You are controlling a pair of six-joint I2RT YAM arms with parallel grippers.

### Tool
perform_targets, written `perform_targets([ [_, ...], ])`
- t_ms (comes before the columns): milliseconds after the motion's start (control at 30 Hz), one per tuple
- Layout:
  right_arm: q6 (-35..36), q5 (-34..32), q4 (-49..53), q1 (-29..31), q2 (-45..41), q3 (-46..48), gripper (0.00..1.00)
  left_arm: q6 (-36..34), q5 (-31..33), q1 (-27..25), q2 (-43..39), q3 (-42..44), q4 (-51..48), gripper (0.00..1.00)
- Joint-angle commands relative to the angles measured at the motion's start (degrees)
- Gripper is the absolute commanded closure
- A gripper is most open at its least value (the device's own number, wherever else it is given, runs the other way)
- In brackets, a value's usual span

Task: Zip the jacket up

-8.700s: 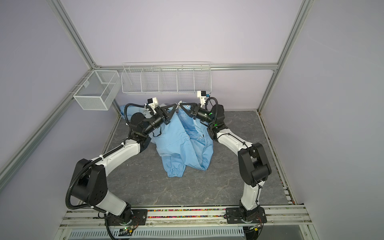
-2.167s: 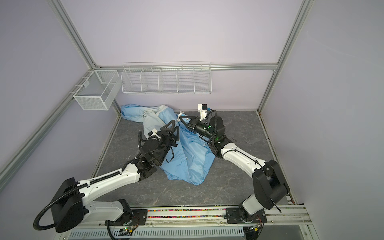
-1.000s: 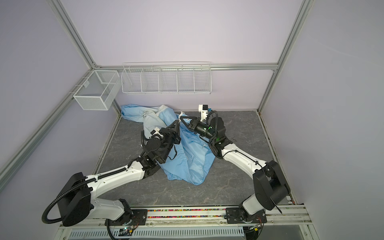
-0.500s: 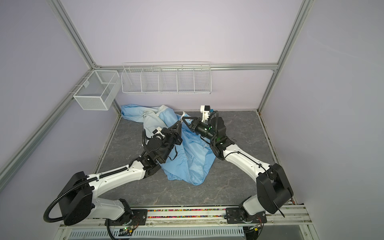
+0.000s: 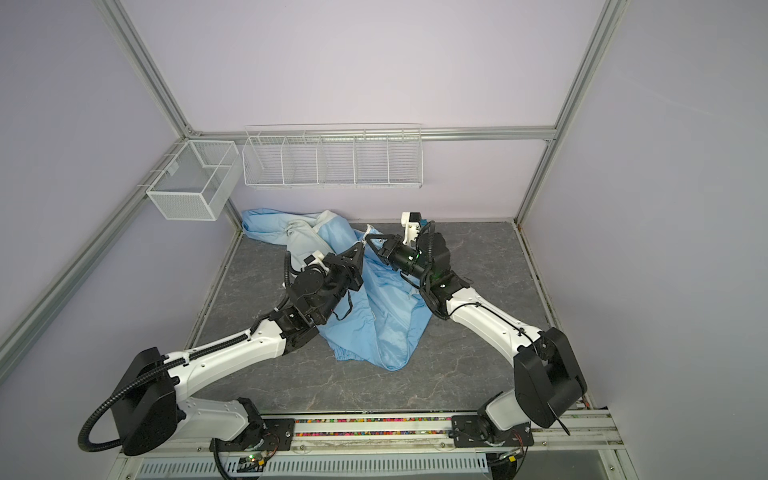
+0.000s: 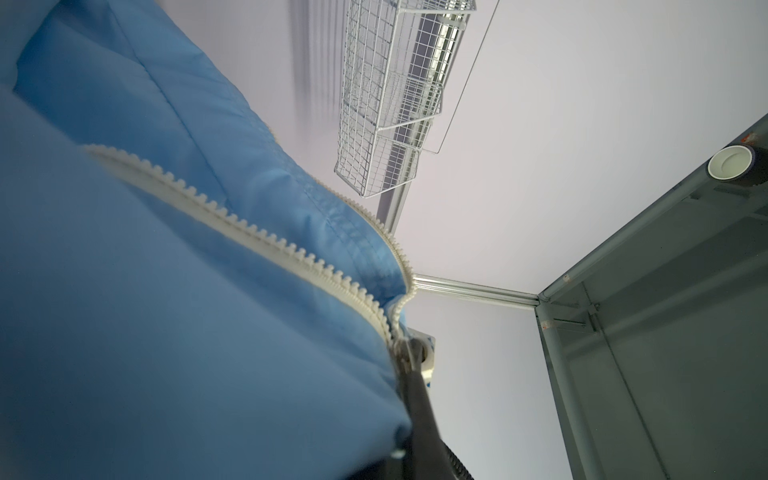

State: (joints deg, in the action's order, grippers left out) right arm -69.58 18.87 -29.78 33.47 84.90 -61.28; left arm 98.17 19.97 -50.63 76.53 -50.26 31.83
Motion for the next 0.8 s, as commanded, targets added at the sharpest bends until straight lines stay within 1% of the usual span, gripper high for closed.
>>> perform_targets([
  [0,0.7,-4.7,0.1,-1.0,-0.1,-1.1,0.93,-2.2,-3.6,-1.2,-3.8,-1.7,-0.9,1.0],
  [167,1.1,-3.5,1.4,-1.0,-0.6,-0.8,0.93,-1.2,-2.1,-1.0,-5.5,1.2,-0.6,1.0],
  [400,-0.7,-1.0,3.2,-1.2,0.1,-0.8,0.93,-1.0,-3.2,-0.3,-6.0,1.8,-1.9,1.0],
  [433,-1.1,-0.6,3.4,-1.4,0.4,-0.9,0.9,-0.9,-3.4,-0.3,-5.9,1.8,-2.1,1.0],
  [467,-1.4,-0.3,3.7,-1.5,0.6,-1.1,0.86,-0.8,-3.6,-0.3,-5.9,1.9,-2.2,1.0],
  [500,-1.5,0.2,4.3,-1.6,0.7,-1.4,0.79,-0.8,-3.7,-0.3,-6.0,2.0,-2.4,1.0],
  [600,-1.4,1.2,7.9,-2.2,0.5,-2.4,0.51,-0.7,-3.7,-0.1,-6.7,2.4,-4.1,1.0],
  [633,-1.3,1.6,9.5,-2.5,0.3,-2.8,0.44,-0.8,-3.7,0.0,-7.1,2.5,-4.7,1.0],
  [733,-1.4,3.8,13.4,-3.5,-0.6,-3.2,0.27,-0.9,-3.7,0.4,-8.5,2.9,-7.3,1.0],
  [767,-1.0,4.9,15.0,-3.8,-0.8,-3.5,0.25,-1.2,-3.8,0.6,-9.0,3.0,-8.1,1.0],
])
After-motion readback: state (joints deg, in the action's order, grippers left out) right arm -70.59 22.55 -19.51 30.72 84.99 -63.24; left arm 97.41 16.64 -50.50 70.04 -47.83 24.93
